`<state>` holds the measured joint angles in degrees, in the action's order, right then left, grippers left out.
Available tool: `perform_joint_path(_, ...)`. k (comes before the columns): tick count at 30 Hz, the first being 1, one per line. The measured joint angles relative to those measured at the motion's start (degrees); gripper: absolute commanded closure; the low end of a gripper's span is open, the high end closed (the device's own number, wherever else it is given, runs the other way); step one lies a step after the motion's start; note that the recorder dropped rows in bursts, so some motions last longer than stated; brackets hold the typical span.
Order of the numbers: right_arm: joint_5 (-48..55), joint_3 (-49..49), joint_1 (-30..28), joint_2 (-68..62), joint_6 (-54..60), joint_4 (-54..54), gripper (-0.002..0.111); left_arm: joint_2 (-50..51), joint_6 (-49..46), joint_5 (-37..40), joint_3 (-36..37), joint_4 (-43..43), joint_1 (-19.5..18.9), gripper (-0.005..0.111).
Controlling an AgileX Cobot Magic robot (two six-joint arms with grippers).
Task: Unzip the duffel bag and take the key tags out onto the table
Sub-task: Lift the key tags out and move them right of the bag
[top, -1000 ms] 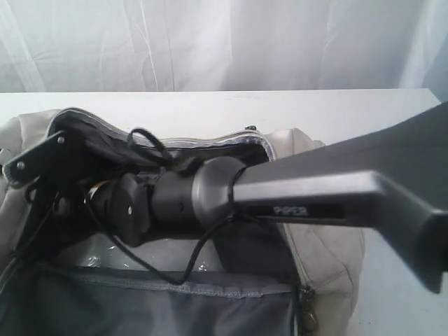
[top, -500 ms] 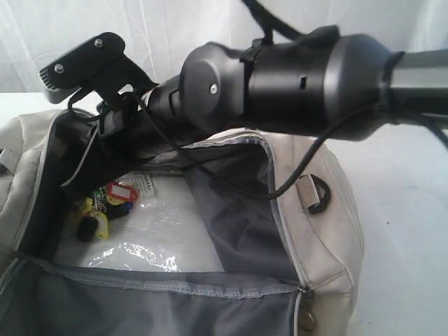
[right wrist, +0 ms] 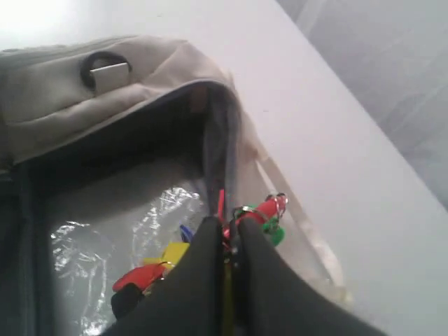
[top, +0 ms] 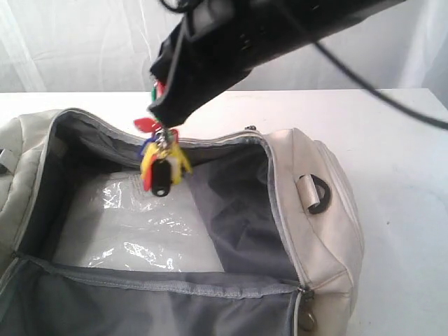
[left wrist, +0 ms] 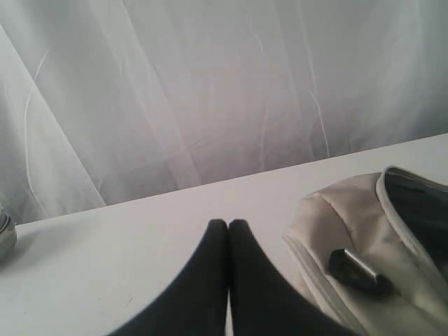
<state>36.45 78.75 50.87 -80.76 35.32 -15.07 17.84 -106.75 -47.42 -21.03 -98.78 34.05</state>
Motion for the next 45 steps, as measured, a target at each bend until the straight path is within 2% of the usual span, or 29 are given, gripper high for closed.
perform_joint_path(3,3.12,0.0,-3.14,5.24,-1.57,3.65,0.108,-0.12,0.0,0.0,0.0,0.0,0.0,0.107)
perform_joint_path(11,15.39,0.0,-12.01,17.81,-11.23,22.05,0.108,-0.12,0.0,0.0,0.0,0.0,0.0,0.107)
perform_joint_path(18,25.99,-0.68,-15.85,22.61,-15.2,32.92,0.108,-0.12,0.0,0.0,0.0,0.0,0.0,0.107)
perform_joint_path(21,28.56,-4.92,-17.43,22.62,-15.79,34.49,0.108,-0.12,0.0,0.11,0.0,0.0,0.0,0.107)
perform_joint_path(24,26.47,-11.45,-18.87,21.59,-17.96,35.34,0.108,-0.12,0.0,0.11,0.0,0.0,0.0,0.107)
perform_joint_path(28,18.73,-23.47,-21.65,18.21,-21.96,36.03,0.108,-0.12,0.0,0.11,0.0,0.0,0.0,0.107)
perform_joint_path(34,7.28,-34.44,-23.21,13.49,-26.77,36.11,0.108,-0.12,0.0,0.11,0.0,0.0,0.0,0.107)
perform_joint_path(45,-5.35,-36.0,-23.21,11.38,-32.39,36.2,0.108,-0.12,-0.02,0.11,0.0,0.0,0.0,0.107)
